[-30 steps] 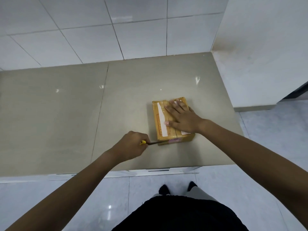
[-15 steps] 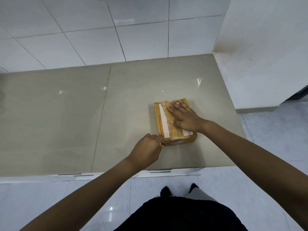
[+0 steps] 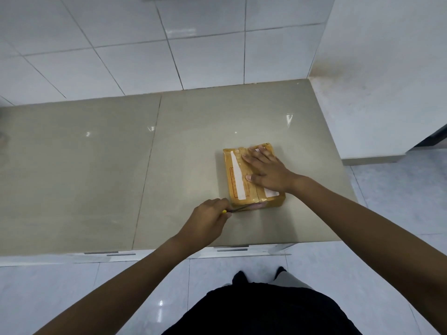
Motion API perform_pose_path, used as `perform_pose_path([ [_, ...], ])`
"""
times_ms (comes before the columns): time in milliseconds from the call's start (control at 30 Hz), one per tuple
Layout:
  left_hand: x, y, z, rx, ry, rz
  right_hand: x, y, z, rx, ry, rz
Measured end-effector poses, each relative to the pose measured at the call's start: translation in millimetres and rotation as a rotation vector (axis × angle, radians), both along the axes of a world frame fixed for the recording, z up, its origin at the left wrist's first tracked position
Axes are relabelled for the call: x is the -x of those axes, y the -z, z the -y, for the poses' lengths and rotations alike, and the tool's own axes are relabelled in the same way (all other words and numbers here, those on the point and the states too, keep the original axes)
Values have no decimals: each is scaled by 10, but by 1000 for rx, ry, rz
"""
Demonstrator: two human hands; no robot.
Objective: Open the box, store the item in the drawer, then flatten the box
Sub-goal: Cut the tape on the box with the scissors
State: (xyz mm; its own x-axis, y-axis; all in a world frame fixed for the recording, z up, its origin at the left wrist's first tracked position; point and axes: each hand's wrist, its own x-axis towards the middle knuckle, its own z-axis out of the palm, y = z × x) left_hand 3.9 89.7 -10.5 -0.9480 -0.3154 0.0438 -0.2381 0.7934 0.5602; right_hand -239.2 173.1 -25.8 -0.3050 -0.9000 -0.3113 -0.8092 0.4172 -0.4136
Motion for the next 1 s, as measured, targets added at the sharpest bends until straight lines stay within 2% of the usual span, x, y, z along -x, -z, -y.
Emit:
perform_pose_path([
  [133, 109, 57, -145, -54, -36, -32, 1, -20, -5, -5, 1, 17],
  [333, 207, -50, -55, -46, 181, -92, 4, -40, -10, 5, 8, 44],
  [400, 239, -139, 15, -3, 149, -167, 18, -33, -2, 14, 9, 64],
  [500, 191, -151, 252, 132, -60, -246, 27, -39, -18, 43, 16, 82],
  [600, 211, 39, 576, 262, -255, -75, -44, -76, -103, 177, 75, -49],
  [700, 268, 262, 757, 392, -184, 128, -144, -129, -221, 312, 52, -241],
  [833, 254, 314, 802, 463, -152, 188, -212, -54, -467, 406, -99, -223],
  [933, 156, 321, 851, 533, -292, 271, -232, 65, -705, 358, -199, -235],
  [1000, 108, 333, 858, 487, -366, 336, -239, 118, -811, 352, -232, -256],
])
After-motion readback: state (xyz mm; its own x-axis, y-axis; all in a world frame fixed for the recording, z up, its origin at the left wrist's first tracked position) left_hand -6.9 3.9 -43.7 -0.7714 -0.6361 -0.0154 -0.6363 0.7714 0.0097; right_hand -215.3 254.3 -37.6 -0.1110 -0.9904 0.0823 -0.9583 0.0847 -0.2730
